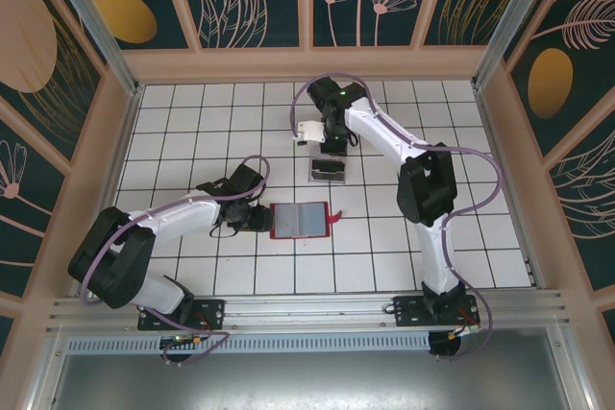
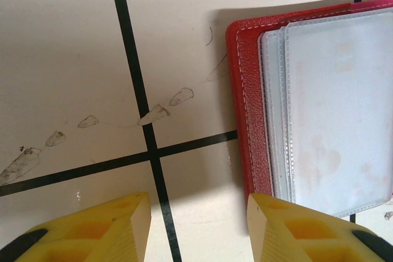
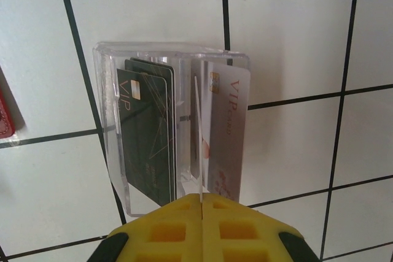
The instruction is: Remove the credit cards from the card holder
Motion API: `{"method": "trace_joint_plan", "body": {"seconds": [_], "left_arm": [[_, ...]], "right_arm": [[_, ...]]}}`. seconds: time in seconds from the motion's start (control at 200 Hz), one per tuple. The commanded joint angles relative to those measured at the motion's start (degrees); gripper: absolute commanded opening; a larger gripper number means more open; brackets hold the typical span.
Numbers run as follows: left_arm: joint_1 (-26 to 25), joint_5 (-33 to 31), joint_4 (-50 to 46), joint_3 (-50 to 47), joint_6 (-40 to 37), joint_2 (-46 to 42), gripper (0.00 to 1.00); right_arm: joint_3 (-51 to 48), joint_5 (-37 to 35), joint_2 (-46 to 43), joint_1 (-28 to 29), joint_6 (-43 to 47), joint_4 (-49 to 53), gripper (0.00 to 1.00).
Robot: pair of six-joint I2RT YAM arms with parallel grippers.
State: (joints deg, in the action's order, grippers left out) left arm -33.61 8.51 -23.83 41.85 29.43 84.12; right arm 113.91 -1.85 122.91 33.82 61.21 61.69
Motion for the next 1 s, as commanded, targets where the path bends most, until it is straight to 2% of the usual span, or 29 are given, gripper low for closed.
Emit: {"method": "trace_joint_plan", "body": {"seconds": [0.0,0.525,0.731,0.996], "left_arm": [[0.1,-0.3,-1.0,-0.4,0.3,-1.2,0.46],[0.0,-0.7,-1.2,-0.9,0.5,-1.6,0.47],[0.0,-0.7,-1.2,-1.1,0.6,-1.8,0.47],[0.0,-1.0,-1.1,-1.1,0.8,-1.8,0.47]], "right_arm": [[1.9,0.7,1.6,-0.8,0.9,1.6,0.00],[4.1,5.3,5.8,-0.9,0.1,2.1,0.00],[4.8,4.7,5.8,-0.9,-0.5,1.2,0.18],[4.6,1.4,4.6,-0.8,-1.2,-1.2,0.25]]}}
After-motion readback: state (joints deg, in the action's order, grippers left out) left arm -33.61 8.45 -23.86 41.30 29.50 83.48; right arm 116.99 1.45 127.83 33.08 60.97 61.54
